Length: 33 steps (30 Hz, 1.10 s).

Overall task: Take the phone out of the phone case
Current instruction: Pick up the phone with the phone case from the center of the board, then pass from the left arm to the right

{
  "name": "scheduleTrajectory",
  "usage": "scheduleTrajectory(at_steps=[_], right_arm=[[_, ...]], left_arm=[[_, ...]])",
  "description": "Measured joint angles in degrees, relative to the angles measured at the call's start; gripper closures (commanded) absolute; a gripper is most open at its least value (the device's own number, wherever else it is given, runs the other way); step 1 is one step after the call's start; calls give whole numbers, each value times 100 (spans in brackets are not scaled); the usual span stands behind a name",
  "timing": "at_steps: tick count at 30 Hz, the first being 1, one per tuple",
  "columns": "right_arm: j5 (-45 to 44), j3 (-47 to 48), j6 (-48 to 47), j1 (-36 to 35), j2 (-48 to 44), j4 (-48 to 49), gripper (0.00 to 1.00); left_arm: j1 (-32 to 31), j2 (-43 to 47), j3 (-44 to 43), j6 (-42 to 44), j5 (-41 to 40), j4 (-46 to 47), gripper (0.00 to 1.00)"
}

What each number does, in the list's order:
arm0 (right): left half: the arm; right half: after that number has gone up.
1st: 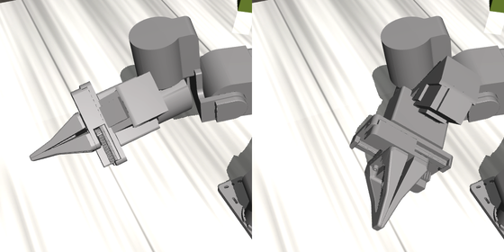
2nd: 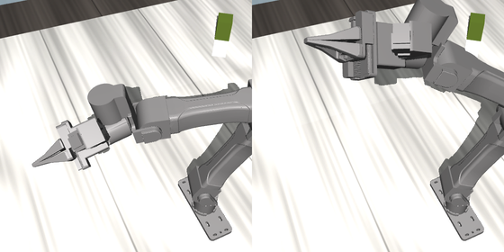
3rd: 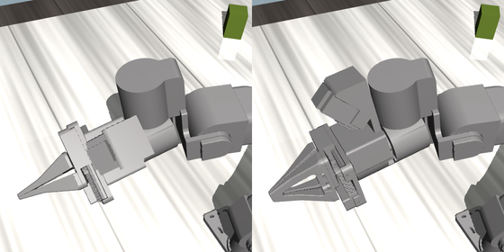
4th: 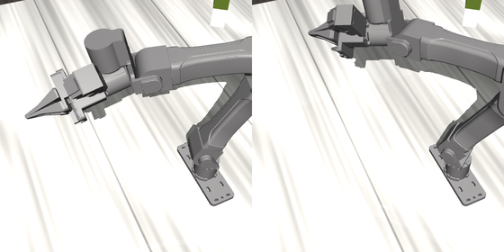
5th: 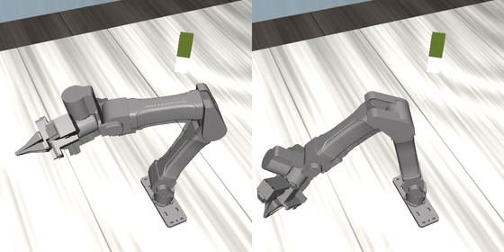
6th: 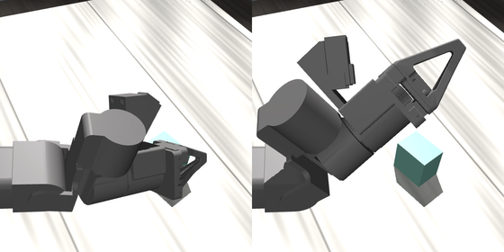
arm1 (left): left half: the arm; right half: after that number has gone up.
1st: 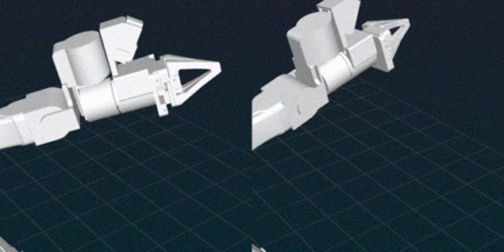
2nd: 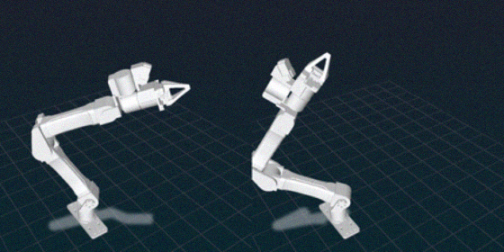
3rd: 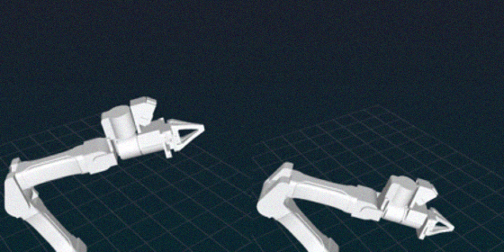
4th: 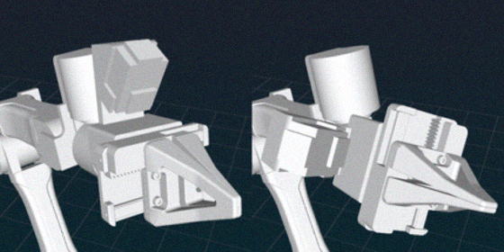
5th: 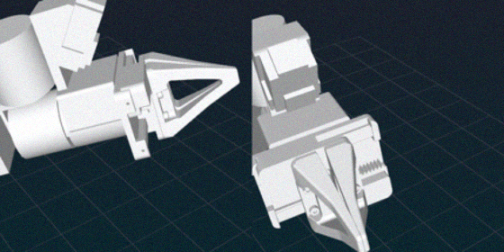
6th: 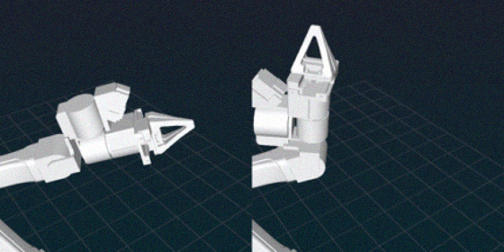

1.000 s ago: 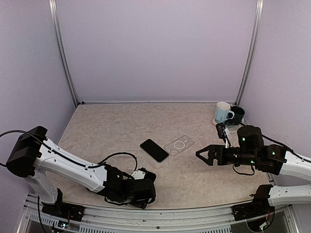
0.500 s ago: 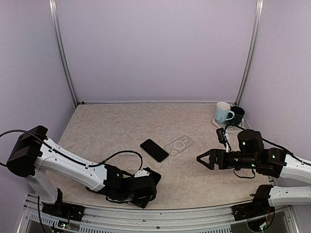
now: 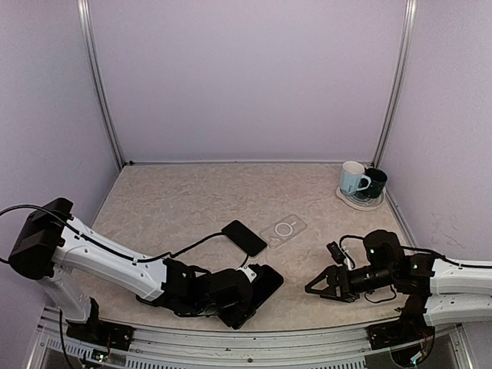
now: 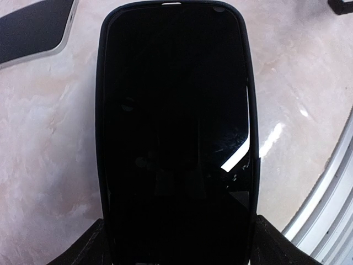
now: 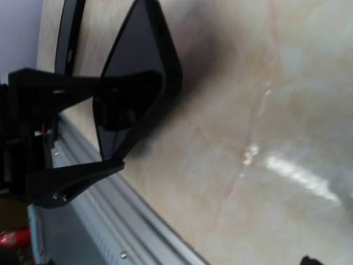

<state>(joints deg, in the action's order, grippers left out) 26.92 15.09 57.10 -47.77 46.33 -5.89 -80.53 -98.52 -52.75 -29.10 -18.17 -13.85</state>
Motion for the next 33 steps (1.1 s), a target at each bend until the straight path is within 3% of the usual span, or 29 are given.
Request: scheduleTrajectory(at_steps=[5, 16, 33], right_arm=[[415, 4, 155, 0, 494, 579, 9], [710, 203, 590, 17, 1204, 1532, 36], [485, 387, 850, 42, 1263, 1604, 57]], left_arm=[[146, 92, -2, 496, 334, 389, 45], [214, 149, -33, 1119, 846, 704, 45], [201, 361, -131, 1351, 944, 914, 47]])
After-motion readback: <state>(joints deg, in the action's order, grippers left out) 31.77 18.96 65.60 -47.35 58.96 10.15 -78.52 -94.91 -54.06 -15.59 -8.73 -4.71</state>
